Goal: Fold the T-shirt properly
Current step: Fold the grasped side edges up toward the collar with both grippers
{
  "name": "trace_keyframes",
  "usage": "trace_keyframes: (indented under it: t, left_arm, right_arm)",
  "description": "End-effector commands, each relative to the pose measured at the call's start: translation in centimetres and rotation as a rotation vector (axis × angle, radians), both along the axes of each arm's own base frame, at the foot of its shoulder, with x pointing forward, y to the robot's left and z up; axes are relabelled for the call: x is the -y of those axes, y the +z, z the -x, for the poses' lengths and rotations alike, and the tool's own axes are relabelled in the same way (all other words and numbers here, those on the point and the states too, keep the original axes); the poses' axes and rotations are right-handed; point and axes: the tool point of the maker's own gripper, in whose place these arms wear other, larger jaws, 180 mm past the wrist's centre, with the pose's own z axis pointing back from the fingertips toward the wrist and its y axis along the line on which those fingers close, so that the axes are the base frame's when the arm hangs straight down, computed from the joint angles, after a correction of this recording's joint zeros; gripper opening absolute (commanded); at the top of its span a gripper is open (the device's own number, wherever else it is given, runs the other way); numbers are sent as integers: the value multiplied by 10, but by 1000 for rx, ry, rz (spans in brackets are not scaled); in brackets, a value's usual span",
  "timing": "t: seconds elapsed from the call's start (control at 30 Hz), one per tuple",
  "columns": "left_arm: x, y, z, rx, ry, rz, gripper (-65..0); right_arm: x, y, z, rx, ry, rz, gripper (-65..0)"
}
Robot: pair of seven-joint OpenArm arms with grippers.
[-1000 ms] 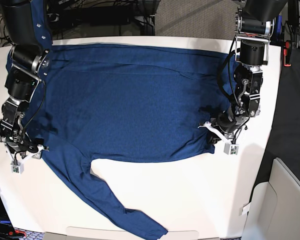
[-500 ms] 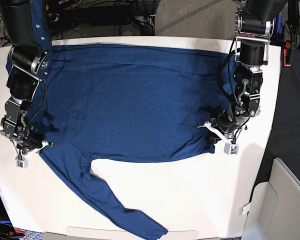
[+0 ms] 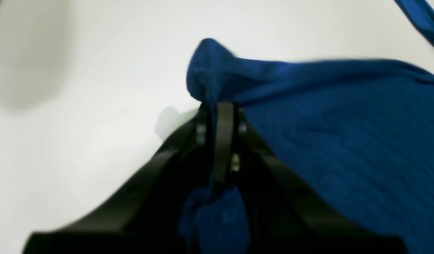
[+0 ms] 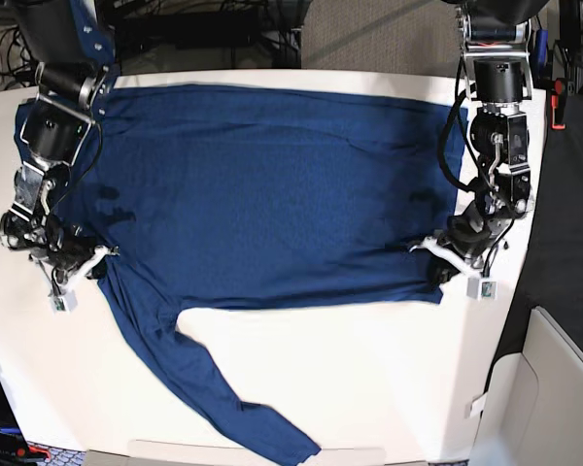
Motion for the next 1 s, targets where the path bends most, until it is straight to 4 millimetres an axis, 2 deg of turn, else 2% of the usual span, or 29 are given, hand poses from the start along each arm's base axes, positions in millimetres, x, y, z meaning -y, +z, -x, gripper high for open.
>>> trace_keyframes:
  t: [0.0, 0.27, 0.33, 0.47, 0.57, 0.8, 0.97]
  left_arm:
    - [-3, 21, -10, 63, -2, 0, -650]
    - [-10, 34, 26, 96, 7, -33, -650]
    - [-13, 37, 37, 105, 14, -44, -650]
    - [-10, 40, 54, 109, 1, -61, -650]
    - [-5, 41, 68, 107, -16, -72, -650]
    - [5, 41, 94, 96, -47, -87, -650]
    - [5, 29, 110, 54, -50, -89, -649]
  right_arm:
    - [14, 33, -10, 89, -6, 21, -647]
    - [21, 62, 38, 174, 41, 21, -647]
    - [33, 68, 52, 200, 7, -4, -647]
    - [53, 70, 78, 229, -68, -72, -647]
    - [70, 75, 99, 235, -96, -60, -647]
    - [76, 80, 127, 233, -98, -45, -647]
    - [76, 74, 142, 204, -96, -26, -647]
